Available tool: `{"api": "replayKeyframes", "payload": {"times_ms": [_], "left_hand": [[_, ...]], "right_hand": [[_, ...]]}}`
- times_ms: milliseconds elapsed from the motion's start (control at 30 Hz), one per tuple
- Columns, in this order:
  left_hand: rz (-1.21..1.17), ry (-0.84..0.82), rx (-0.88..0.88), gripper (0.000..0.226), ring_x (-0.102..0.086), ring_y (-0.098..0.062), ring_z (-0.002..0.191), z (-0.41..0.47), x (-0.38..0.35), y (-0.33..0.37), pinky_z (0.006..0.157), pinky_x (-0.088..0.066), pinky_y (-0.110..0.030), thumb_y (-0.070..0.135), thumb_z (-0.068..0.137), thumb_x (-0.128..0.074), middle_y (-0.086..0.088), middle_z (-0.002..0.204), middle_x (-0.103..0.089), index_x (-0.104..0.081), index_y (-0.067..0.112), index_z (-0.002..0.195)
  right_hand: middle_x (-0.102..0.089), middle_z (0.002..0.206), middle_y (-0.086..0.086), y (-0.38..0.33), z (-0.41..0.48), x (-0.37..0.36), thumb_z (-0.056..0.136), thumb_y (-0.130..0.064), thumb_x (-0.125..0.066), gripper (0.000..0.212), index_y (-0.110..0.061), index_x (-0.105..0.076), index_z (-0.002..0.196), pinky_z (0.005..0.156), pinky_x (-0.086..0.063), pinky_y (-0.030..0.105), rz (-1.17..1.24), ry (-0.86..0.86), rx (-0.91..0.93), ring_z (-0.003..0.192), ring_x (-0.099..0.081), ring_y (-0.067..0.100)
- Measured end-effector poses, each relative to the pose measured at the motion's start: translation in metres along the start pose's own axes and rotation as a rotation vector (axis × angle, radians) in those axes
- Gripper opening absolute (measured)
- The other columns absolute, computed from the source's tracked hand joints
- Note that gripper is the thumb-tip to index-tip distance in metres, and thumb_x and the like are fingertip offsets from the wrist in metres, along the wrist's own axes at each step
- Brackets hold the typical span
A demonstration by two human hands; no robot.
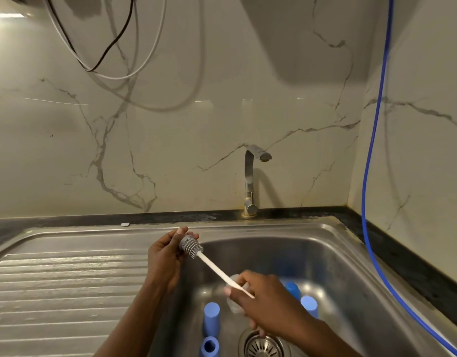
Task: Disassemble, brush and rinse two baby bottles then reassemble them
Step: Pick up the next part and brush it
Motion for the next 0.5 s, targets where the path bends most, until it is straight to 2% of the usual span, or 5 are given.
{"api": "replayKeyframes", "payload": {"times_ms": [100,167,233,333,500], "left_hand": [[0.022,0.025,-0.016,0.017,-0.074,-0.02,0.078,0.0,0.004,0.0,0.072,-0.062,-0.03,0.008,0.098,-0.05,-0.011,0.085,-0.073,-0.066,0.001,0.099],[0.012,-0.006,0.011,0.018,-0.074,-0.021,0.079,0.001,0.003,0.0,0.071,-0.062,-0.029,0.008,0.099,-0.048,-0.011,0.085,-0.073,-0.065,0.0,0.099],[-0.023,-0.042,0.048,0.019,-0.074,-0.021,0.078,0.001,-0.001,0.002,0.074,-0.061,-0.03,0.008,0.099,-0.046,-0.012,0.083,-0.073,-0.063,-0.001,0.098],[-0.136,-0.068,0.101,0.018,-0.073,-0.024,0.085,0.002,-0.006,0.004,0.083,-0.058,-0.034,0.011,0.098,-0.048,-0.015,0.087,-0.073,-0.063,0.001,0.098],[-0.271,-0.012,0.137,0.016,-0.074,-0.024,0.082,0.001,-0.004,0.003,0.077,-0.061,-0.034,0.012,0.096,-0.051,-0.017,0.09,-0.072,-0.064,0.003,0.099]], "right_hand": [[-0.067,0.091,0.001,-0.006,0.002,0.016,0.093,-0.044,-0.052,0.024,-0.02,-0.057,0.095,0.069,-0.045,0.032,-0.439,0.227,0.114,0.086,-0.062,0.023],[-0.063,0.078,0.003,-0.006,0.005,0.016,0.096,-0.036,-0.05,0.023,-0.017,-0.059,0.087,0.068,-0.046,0.035,-0.385,0.173,0.14,0.076,-0.059,0.024],[-0.052,0.061,-0.002,-0.003,0.003,0.004,0.099,-0.029,-0.049,0.025,-0.018,-0.063,0.081,0.049,-0.042,0.029,0.03,-0.031,0.048,0.051,-0.048,0.015],[-0.041,0.06,-0.003,0.002,-0.009,-0.019,0.104,-0.03,-0.042,0.029,-0.011,-0.061,0.092,0.034,-0.024,0.015,0.736,-0.374,-0.252,0.04,-0.028,0.004],[-0.032,0.06,-0.005,-0.007,-0.014,-0.027,0.104,-0.03,-0.039,0.027,-0.009,-0.052,0.094,0.029,-0.024,0.013,0.964,-0.557,-0.339,0.037,-0.024,0.0]]}}
Point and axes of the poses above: each hand's wrist, its own z-axis towards the middle knuckle, its own x-axis out of the back of the hand, y = z × x, the point moved 8 cm from there along z, towards the middle knuckle
